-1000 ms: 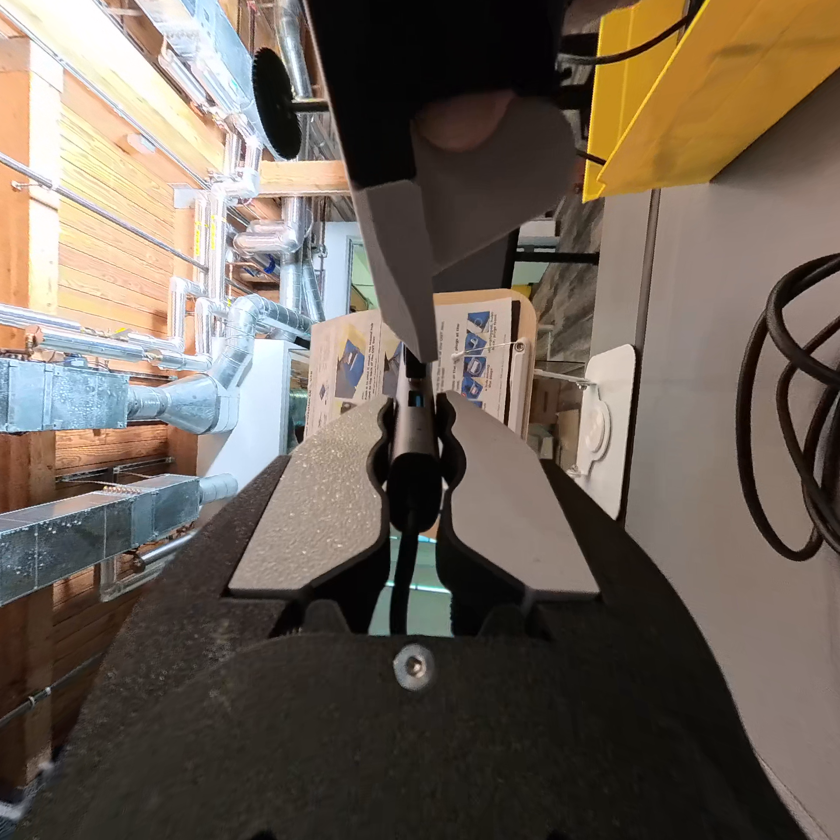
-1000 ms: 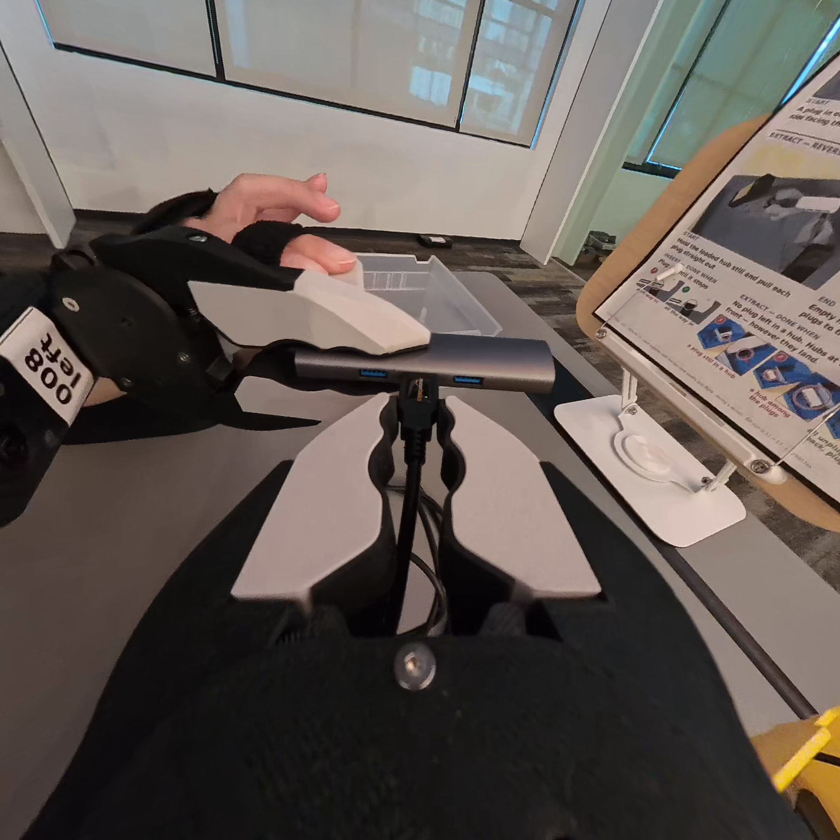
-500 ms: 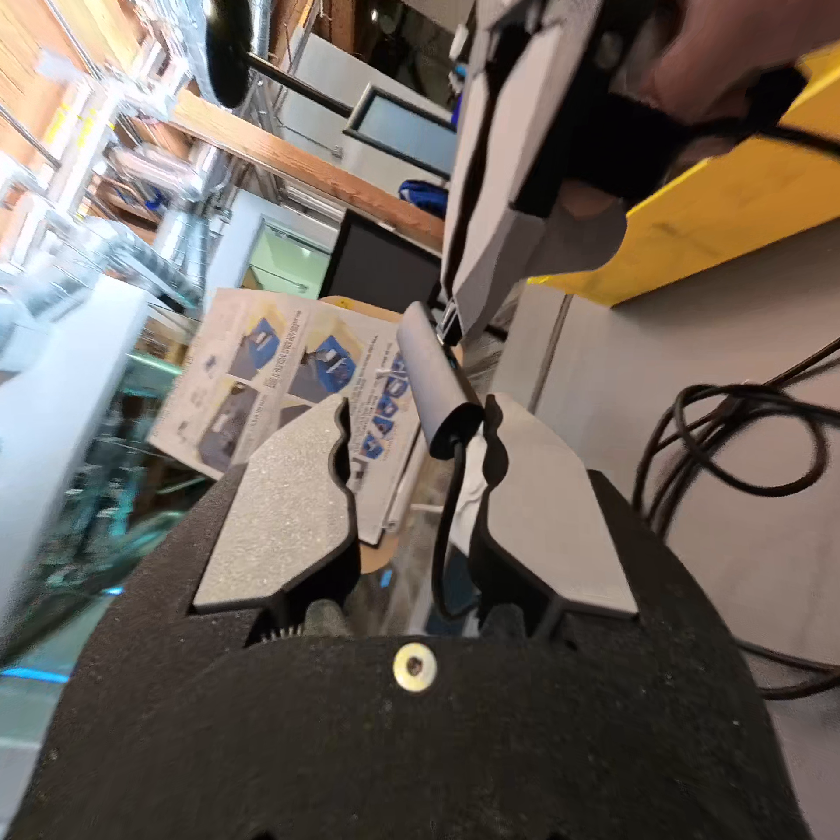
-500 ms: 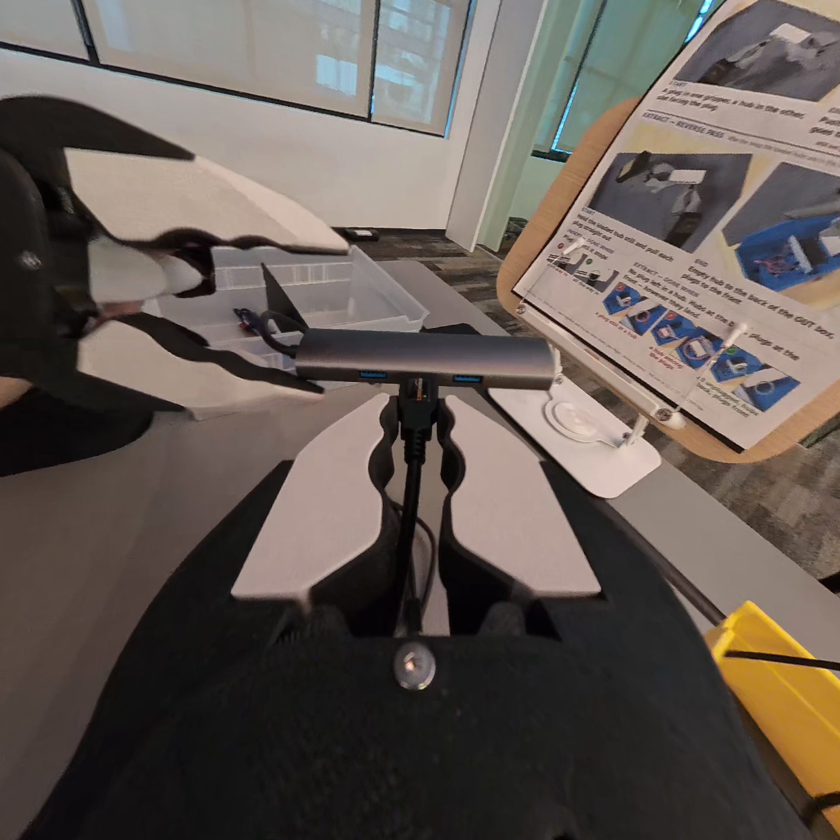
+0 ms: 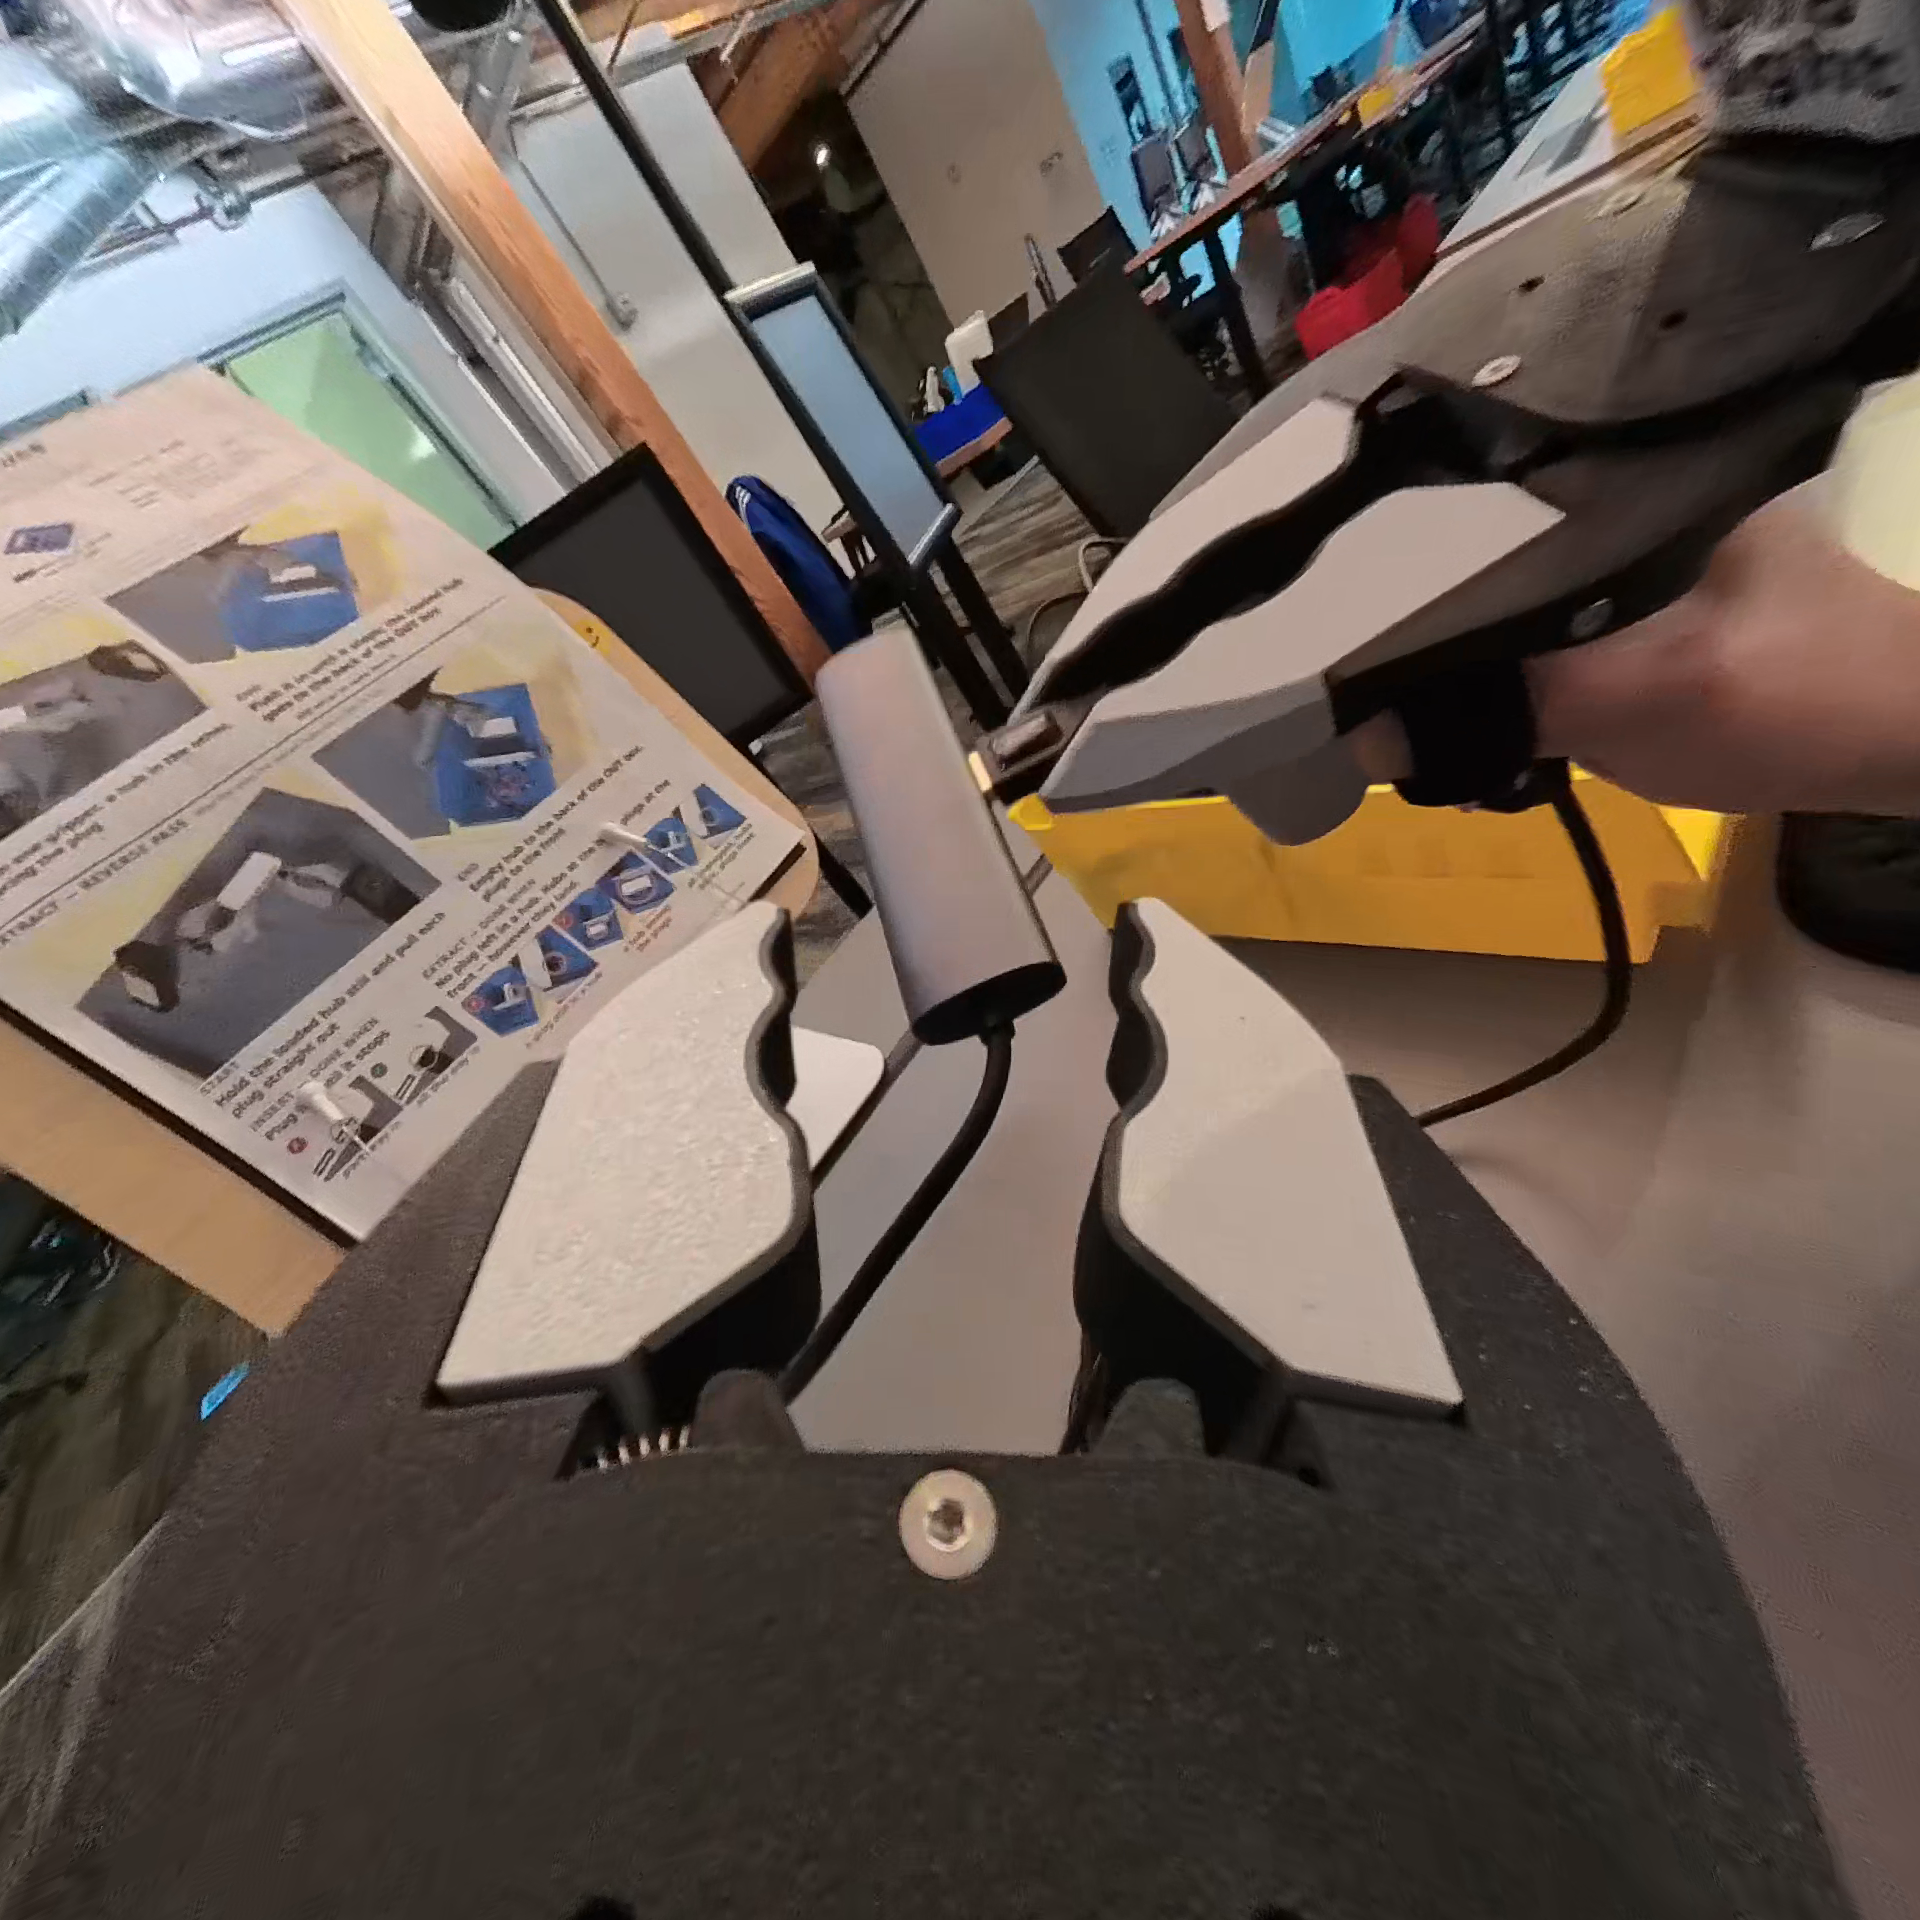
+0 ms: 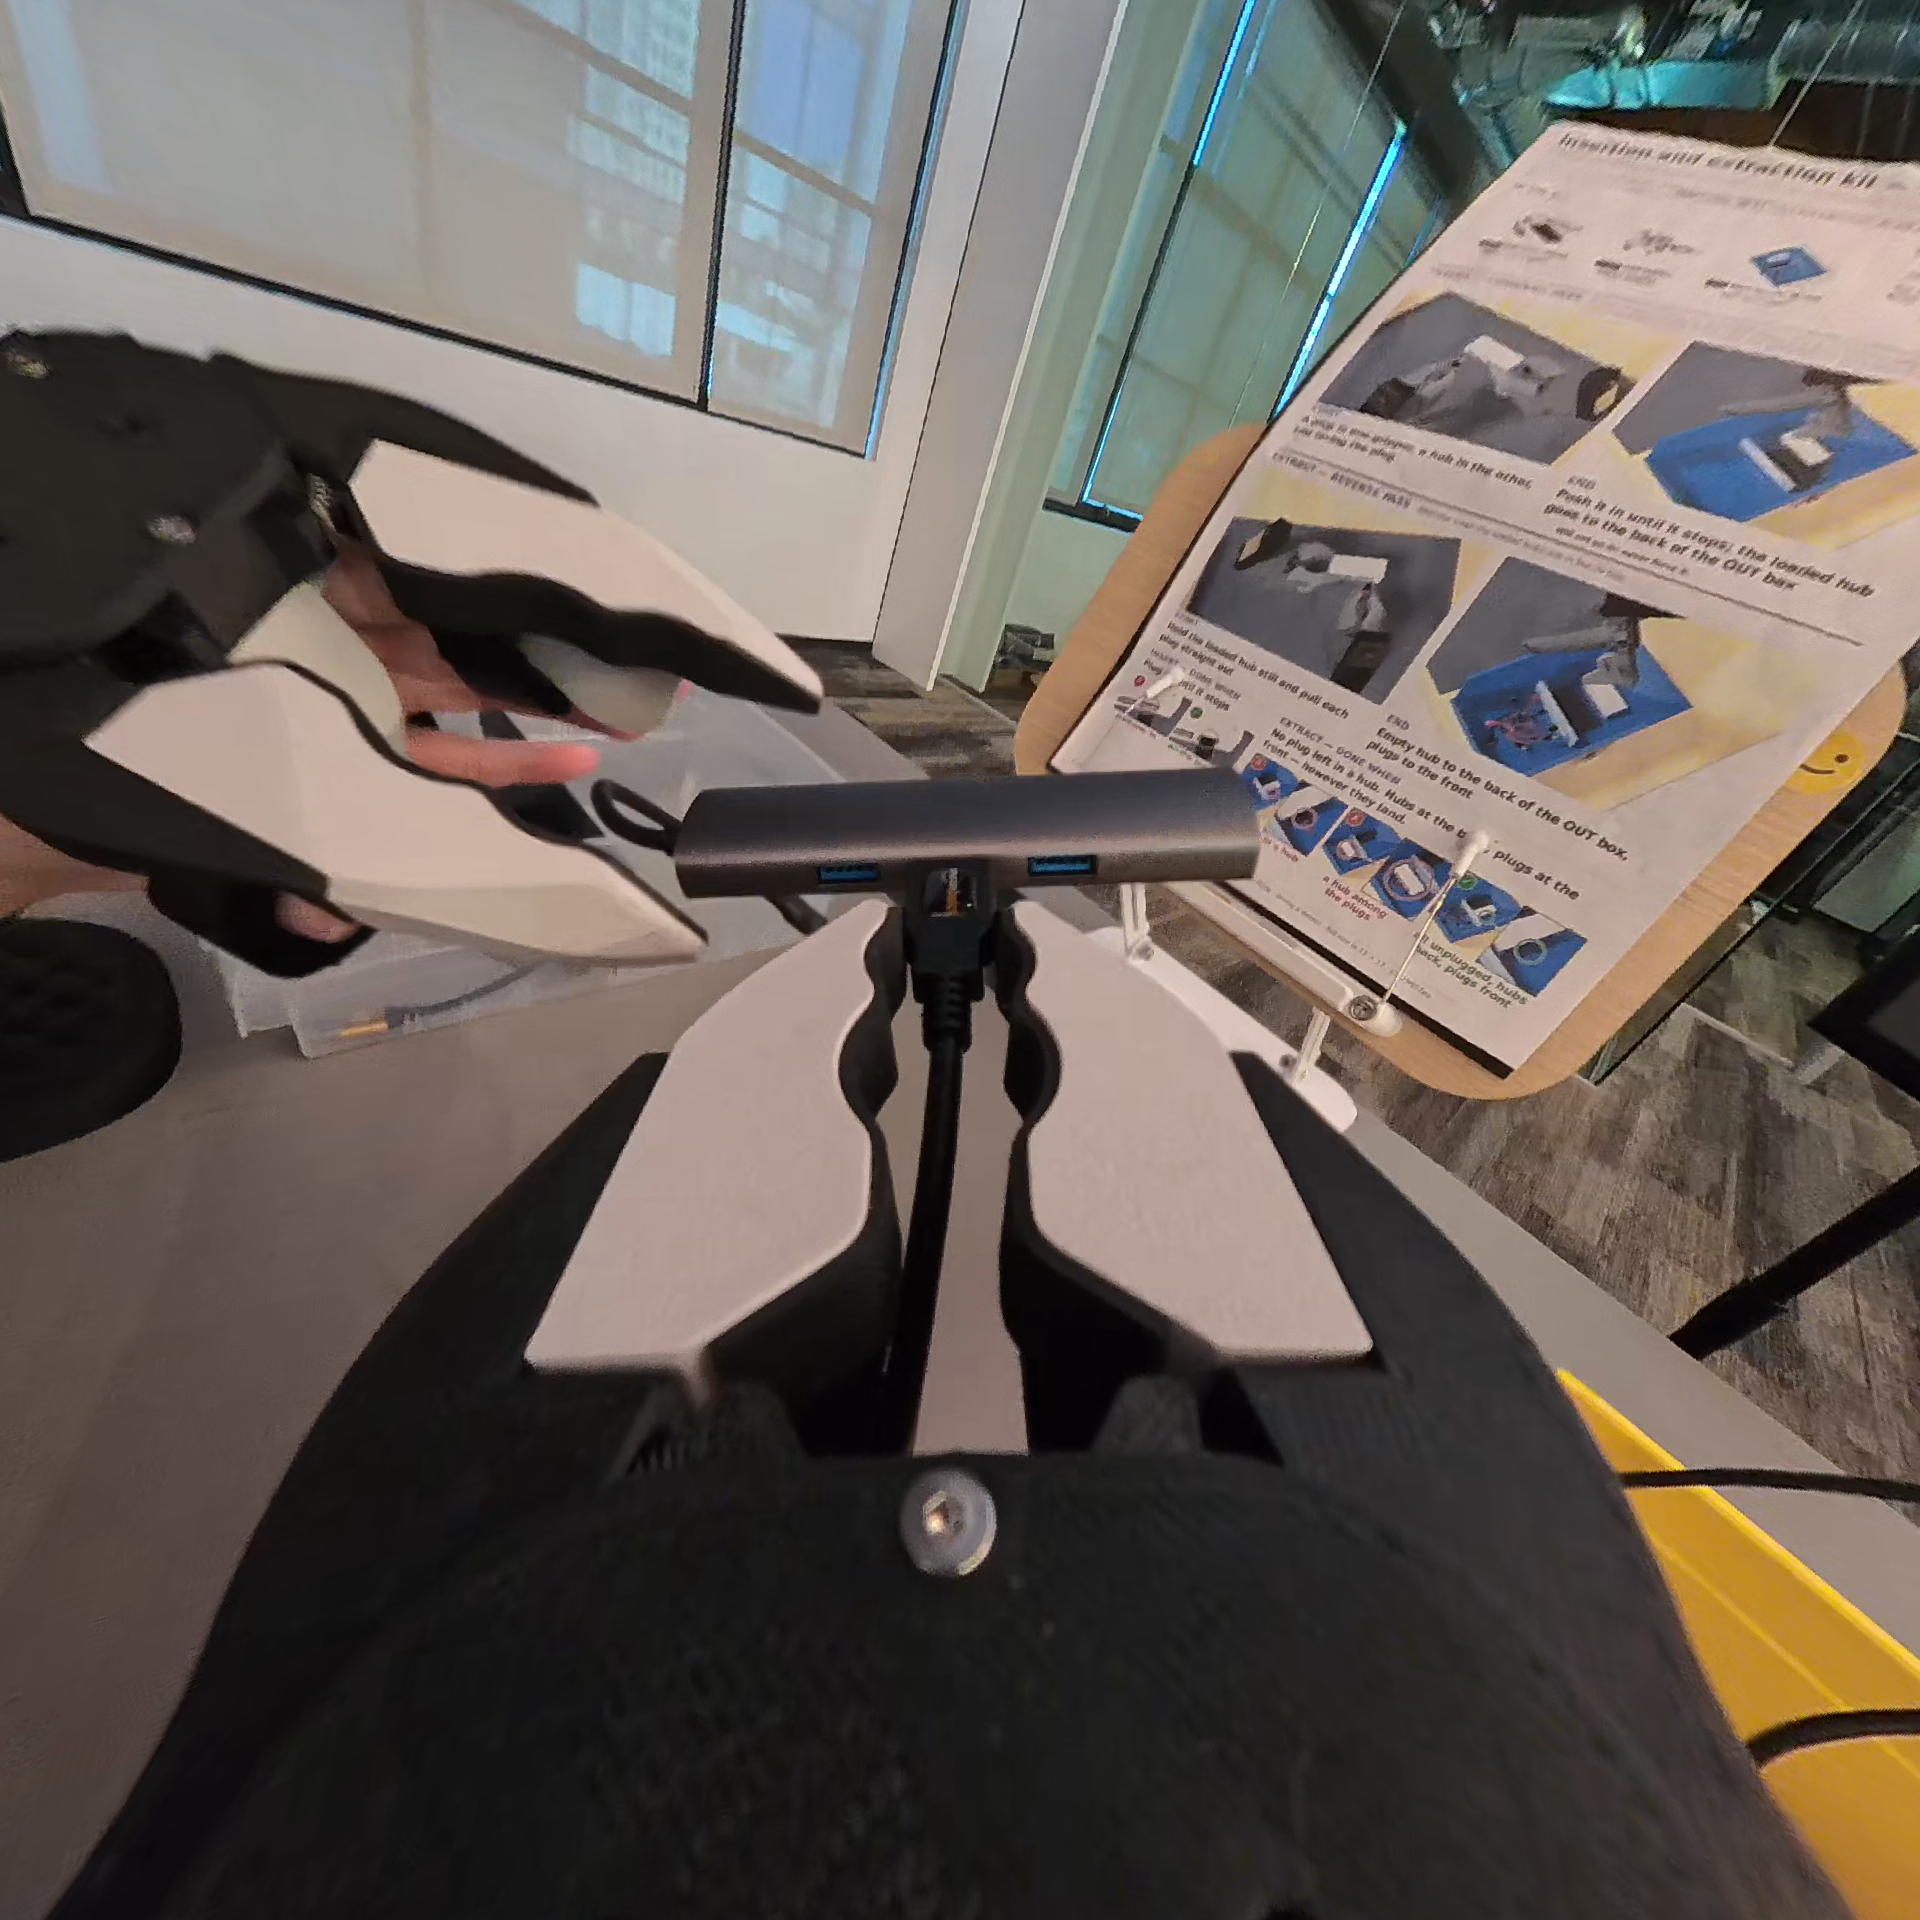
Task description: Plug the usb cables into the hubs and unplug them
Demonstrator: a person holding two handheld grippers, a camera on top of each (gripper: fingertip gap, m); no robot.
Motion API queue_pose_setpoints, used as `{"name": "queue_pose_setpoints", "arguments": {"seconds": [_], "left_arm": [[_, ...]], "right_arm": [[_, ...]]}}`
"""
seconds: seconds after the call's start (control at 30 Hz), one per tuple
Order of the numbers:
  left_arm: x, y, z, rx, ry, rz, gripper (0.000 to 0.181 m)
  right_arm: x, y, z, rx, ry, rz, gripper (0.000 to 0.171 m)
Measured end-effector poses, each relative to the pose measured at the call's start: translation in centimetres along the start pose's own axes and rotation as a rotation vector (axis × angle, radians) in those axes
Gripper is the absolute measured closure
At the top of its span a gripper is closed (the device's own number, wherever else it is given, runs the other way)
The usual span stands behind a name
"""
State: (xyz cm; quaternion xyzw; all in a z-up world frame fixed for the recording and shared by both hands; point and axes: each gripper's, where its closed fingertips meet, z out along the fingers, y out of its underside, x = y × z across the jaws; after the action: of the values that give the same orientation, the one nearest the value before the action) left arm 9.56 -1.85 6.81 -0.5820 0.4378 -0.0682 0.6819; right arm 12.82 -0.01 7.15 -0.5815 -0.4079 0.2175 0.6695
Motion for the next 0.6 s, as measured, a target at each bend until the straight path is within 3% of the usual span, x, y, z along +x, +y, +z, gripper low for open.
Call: {"name": "queue_pose_setpoints", "arguments": {"seconds": [0.13,0.27,0.6], "left_arm": [[0.5,0.4,0.5,0.009,0.014,-0.072,0.125],[0.4,-0.1,0.4,0.076,-0.018,-0.071,0.144],[0.5,-1.1,0.0,0.171,-0.005,-0.095,0.144]], "right_arm": [[-0.6,-0.9,-0.3,0.048,0.001,0.009,0.154],[-0.8,-1.2,-0.5,0.076,0.024,-0.028,0.154],[-1.3,-2.1,-1.0,0.158,0.053,-0.098,0.154]]}}
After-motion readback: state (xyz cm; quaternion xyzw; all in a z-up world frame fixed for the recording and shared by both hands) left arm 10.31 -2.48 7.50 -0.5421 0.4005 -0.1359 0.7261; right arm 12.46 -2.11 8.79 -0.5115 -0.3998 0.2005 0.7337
